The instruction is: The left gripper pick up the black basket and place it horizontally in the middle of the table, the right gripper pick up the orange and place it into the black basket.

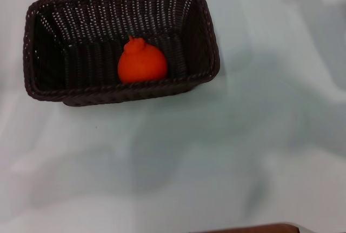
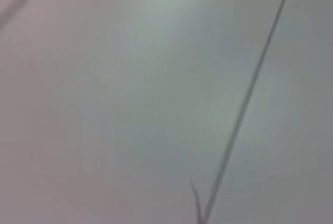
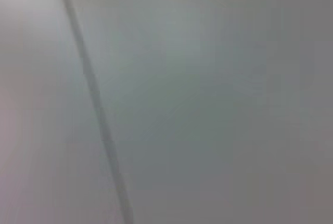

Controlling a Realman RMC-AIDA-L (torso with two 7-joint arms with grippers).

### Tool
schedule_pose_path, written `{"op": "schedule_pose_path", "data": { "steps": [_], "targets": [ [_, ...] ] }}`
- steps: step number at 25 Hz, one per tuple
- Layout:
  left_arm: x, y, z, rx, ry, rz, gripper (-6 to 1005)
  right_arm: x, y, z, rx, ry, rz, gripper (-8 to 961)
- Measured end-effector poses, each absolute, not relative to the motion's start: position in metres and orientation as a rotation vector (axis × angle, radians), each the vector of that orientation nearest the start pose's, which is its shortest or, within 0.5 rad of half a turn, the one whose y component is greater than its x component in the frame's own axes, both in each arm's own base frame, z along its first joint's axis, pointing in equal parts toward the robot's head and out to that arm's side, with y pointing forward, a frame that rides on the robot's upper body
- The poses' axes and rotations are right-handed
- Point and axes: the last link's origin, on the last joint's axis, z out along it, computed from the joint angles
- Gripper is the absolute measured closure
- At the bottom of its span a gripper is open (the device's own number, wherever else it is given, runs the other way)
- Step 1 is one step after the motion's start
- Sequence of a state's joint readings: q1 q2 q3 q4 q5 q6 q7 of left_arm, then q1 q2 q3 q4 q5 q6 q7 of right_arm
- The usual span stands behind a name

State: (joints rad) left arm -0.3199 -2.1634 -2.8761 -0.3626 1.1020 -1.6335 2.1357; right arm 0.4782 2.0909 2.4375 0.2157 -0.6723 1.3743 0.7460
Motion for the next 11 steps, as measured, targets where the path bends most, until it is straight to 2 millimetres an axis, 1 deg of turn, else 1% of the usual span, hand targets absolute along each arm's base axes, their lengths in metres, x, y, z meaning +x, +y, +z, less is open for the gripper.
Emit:
{"op": "schedule_pose_path", "data": {
  "steps": [2,5,11],
  "targets": [
    [-0.333,0.273,0.082,-1.294,-0.556,-1.373,325,0.315,0.346,0.066,-0.605,-1.391,-1.396,101],
    [-0.335,0.271,0.081,-1.267,-0.551,-1.369,325,0.321,0.343,0.068,-0.621,-1.352,-1.437,101],
    [-0.334,0.268,0.084,-1.241,-0.525,-1.386,325,0.324,0.341,0.064,-0.643,-1.338,-1.441,101]
  ]
}}
